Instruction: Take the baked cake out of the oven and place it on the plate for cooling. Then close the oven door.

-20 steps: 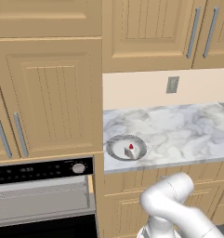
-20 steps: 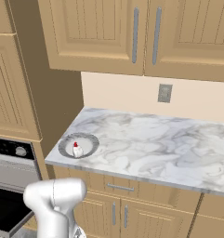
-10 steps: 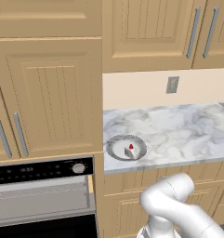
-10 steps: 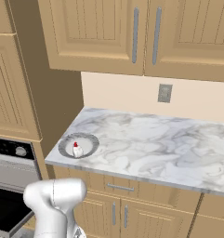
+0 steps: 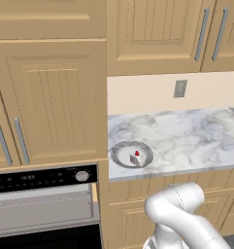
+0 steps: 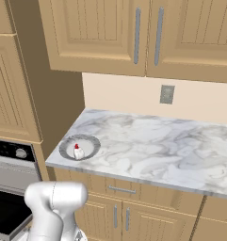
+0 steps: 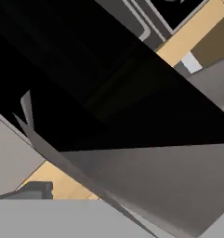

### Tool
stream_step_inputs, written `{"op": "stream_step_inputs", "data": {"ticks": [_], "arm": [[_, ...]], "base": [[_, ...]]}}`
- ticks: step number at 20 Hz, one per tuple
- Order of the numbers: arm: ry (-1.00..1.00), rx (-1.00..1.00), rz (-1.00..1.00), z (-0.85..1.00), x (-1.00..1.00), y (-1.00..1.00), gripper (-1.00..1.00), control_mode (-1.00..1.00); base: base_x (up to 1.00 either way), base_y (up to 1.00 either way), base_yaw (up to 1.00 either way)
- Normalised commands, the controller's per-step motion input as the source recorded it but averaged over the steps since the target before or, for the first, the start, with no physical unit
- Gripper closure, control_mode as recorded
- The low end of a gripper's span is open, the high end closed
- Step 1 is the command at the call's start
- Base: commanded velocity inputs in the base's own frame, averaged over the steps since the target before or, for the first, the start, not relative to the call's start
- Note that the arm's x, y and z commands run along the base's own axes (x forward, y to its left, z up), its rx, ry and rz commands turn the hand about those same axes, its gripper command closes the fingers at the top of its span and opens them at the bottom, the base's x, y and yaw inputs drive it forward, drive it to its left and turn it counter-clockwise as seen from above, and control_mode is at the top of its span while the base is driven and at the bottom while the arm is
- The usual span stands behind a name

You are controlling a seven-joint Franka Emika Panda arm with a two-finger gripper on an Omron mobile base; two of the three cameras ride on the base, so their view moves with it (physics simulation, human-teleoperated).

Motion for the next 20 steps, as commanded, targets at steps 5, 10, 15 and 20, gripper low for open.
{"op": "stream_step_inputs", "data": {"ticks": [5,10,15,20], "arm": [[-0.12,0.10,0.08,-0.02,0.01,0.21,-1.00,-1.00],[-0.13,0.05,0.11,0.00,-0.43,0.24,-1.00,-1.00],[-0.07,0.02,0.15,0.00,-0.35,0.45,-1.00,-1.00],[-0.03,0.02,0.15,-0.01,-0.04,0.54,-1.00,-1.00]], "base": [[0.00,0.00,0.00],[0.00,0.00,0.00],[0.00,0.00,0.00],[0.00,0.00,0.00]]}}
